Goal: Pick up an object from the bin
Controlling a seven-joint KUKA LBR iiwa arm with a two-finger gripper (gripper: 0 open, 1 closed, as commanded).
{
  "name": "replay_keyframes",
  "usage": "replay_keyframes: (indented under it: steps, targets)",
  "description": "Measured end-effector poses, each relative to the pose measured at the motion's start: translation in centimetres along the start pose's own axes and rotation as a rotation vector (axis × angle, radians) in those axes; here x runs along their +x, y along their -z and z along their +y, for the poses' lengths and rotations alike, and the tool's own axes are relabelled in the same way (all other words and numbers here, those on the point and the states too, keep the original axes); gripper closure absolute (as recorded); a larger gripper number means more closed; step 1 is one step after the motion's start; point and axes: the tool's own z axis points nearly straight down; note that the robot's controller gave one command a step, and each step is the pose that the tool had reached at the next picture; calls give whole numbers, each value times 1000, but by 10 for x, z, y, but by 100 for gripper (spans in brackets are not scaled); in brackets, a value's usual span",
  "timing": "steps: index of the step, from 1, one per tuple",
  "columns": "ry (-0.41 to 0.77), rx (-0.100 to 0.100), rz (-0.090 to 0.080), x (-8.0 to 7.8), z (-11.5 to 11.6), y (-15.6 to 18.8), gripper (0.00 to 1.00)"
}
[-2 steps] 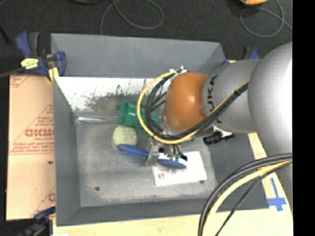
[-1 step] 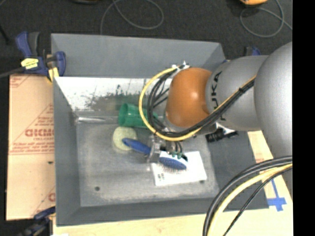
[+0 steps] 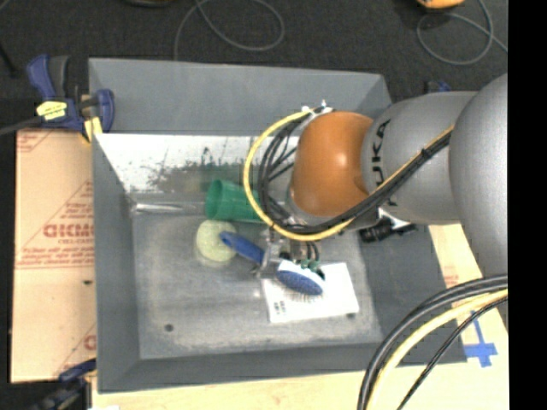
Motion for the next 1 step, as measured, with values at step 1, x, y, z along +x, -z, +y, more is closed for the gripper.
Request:
replay_keyframes:
  steps: [1]
  targets:
    - [-1, 1, 6, 1, -1, 13, 100]
